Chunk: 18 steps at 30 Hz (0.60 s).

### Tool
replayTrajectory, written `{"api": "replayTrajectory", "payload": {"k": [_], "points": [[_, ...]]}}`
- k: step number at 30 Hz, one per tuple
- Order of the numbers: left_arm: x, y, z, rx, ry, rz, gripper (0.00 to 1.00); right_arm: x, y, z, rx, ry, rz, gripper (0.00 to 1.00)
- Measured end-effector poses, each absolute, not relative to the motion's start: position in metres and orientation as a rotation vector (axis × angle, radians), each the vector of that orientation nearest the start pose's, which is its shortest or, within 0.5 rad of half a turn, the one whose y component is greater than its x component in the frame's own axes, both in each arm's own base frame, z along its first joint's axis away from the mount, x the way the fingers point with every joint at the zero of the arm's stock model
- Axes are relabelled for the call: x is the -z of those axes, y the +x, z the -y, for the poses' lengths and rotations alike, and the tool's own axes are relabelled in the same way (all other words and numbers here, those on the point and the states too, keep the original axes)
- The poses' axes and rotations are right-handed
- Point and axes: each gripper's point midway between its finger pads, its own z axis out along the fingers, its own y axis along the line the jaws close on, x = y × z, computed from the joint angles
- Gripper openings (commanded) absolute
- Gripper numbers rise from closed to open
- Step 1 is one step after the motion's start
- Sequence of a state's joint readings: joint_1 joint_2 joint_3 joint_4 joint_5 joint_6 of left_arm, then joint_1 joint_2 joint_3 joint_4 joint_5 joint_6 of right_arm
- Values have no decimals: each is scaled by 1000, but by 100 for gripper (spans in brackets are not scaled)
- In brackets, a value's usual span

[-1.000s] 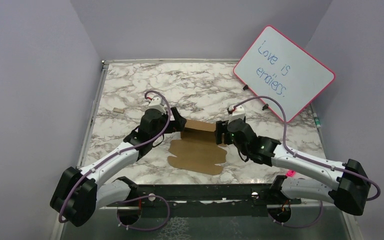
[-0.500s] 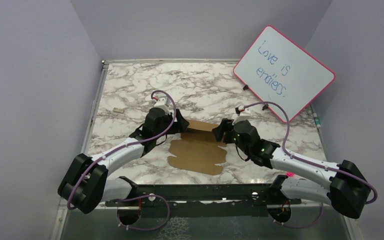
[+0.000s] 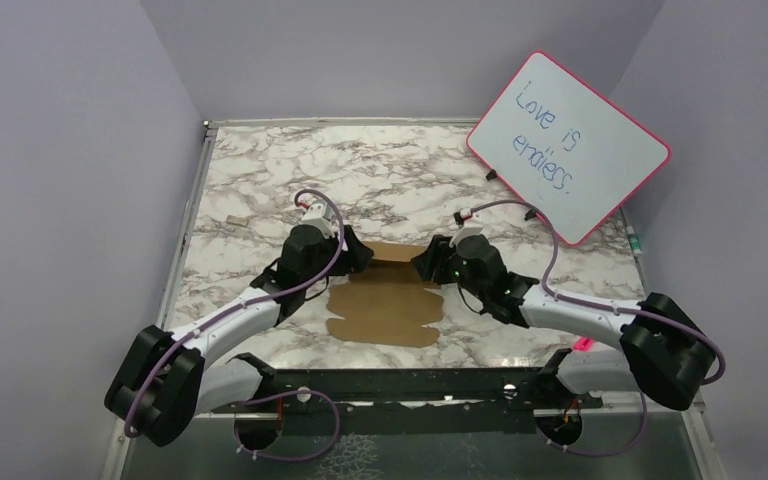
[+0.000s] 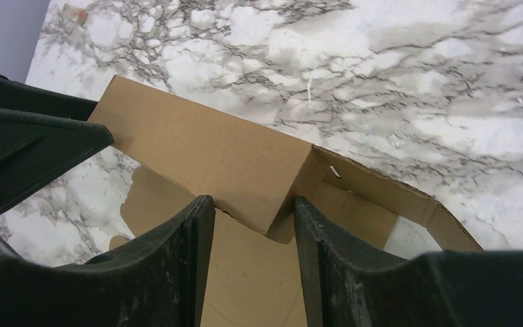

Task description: Fold the paper box

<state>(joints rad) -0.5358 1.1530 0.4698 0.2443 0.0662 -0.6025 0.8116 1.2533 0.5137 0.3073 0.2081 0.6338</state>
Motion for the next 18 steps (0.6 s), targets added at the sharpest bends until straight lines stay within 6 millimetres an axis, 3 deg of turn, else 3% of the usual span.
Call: {"api": "replayTrajectory", "payload": {"k": [4,8,14,18], "points": [[-116,283,201,744,-48,-2087,82,-118,274,-272,-730,-100,-2046,55],[-121,280,185,665,-85,-2081,83,-137,280,-274,-729,-155,-1999,61],[-139,274,167,589,-102,-2063,83,-169,276,-252,-656,-218,-1915,64],[-148,269,171,598,-79,-2066,83,-178,281,-228,-555,-188,-1888,64]]}}
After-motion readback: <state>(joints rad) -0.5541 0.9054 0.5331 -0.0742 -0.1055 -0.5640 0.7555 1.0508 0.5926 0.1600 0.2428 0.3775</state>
